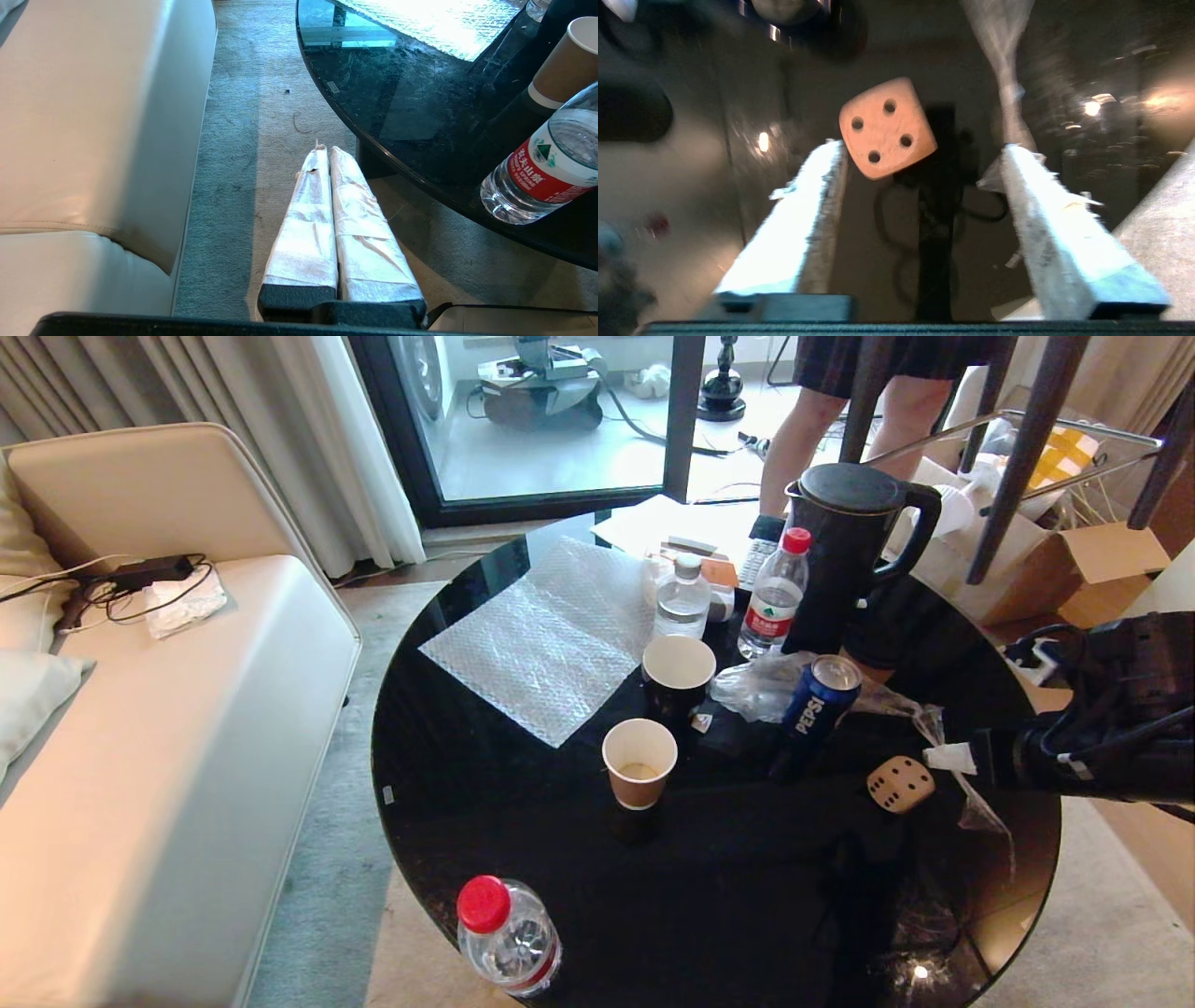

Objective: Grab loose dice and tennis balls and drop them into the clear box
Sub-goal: Pick up toys out of the box

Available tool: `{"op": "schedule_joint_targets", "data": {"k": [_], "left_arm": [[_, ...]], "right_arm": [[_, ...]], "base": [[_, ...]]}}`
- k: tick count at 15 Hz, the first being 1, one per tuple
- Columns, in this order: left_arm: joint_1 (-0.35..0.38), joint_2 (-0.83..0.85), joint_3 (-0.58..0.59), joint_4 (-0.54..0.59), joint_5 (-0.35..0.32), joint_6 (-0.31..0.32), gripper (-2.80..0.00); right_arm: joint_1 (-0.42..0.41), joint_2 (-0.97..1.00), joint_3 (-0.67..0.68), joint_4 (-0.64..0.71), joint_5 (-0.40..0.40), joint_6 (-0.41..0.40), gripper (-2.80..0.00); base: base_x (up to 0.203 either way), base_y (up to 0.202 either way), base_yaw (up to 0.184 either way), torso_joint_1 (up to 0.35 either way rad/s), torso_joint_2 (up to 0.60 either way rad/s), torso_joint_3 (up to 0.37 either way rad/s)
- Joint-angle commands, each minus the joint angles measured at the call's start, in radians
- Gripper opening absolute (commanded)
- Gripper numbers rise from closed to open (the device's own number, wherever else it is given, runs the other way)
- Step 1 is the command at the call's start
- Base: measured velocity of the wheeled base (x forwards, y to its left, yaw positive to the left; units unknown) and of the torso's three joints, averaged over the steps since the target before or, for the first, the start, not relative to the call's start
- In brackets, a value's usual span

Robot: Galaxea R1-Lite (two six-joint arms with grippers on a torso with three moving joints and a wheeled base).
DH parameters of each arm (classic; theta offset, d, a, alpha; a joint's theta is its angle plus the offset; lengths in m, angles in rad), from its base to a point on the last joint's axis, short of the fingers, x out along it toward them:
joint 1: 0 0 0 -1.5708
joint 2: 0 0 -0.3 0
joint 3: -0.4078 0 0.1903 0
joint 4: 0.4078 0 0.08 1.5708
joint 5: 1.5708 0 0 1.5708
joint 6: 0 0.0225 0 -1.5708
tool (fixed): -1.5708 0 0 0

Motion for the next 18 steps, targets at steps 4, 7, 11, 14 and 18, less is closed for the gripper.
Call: {"op": "schedule_joint_targets", "data": {"k": [4,7,11,14,18], "left_arm": [[0.000,0.000,0.000,0.000,0.000,0.000,-2.80],[0.000,0.000,0.000,0.000,0.000,0.000,-2.80],[0.000,0.000,0.000,0.000,0.000,0.000,-2.80],[0.000,0.000,0.000,0.000,0.000,0.000,-2.80],[0.000,0.000,0.000,0.000,0.000,0.000,-2.80]], "right_arm": [[0.001,0.108,-0.015,-0.001,0.024,-0.031,0.00],[0.002,0.157,-0.026,-0.006,0.122,-0.042,0.00],[0.003,0.229,-0.033,-0.107,0.135,-0.054,0.00],[0.002,0.272,-0.038,-0.195,0.143,-0.065,0.00],[0.002,0.306,-0.036,-0.282,0.140,-0.066,0.00]], "base": [[0.000,0.000,0.000,0.000,0.00,0.000],[0.000,0.000,0.000,0.000,0.00,0.000],[0.000,0.000,0.000,0.000,0.00,0.000],[0.000,0.000,0.000,0.000,0.00,0.000],[0.000,0.000,0.000,0.000,0.00,0.000]]}}
